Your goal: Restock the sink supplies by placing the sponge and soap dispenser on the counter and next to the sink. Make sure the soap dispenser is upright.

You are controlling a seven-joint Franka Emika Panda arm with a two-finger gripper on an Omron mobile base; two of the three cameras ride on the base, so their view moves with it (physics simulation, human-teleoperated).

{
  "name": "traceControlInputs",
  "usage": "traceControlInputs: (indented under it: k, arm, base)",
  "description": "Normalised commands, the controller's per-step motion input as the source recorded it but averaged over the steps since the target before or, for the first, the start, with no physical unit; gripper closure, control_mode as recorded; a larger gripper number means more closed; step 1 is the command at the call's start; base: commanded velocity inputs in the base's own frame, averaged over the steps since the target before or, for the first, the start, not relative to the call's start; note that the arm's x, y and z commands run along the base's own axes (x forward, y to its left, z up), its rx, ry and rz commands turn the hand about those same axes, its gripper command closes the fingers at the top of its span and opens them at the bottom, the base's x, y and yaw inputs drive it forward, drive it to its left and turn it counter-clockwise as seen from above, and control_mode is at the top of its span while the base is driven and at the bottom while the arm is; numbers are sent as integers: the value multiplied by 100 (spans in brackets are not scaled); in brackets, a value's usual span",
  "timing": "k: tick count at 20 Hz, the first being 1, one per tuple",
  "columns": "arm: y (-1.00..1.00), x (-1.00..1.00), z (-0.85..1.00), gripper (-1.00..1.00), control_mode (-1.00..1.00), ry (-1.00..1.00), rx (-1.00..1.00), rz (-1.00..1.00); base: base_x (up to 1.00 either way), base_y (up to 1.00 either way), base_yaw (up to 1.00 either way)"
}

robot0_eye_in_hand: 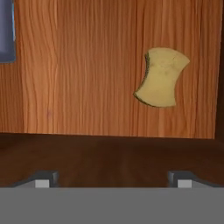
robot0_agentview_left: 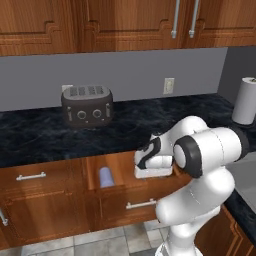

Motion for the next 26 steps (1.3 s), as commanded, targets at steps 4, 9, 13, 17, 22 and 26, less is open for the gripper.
traceControlInputs:
  k: [4, 9, 13, 17, 22, 26]
  arm:
    - [-1, -100, -52, -100, -100, 1, 10, 0]
    - [-2, -96, -30, -100, -100, 6, 7, 0]
    - [0, -55, 0, -100, -100, 27, 0, 0]
    - [0, -64, -19, -100, -100, 24, 0, 0]
    - [0, -89, -23, -100, -100, 13, 0, 0]
    - [0, -79, -1, -100, -100, 10, 0, 0]
  base:
    - [0, 0, 0]
    - [0, 0, 0]
    - [0, 0, 0]
    - [0, 0, 0]
    - [0, 0, 0]
    - [0, 0, 0]
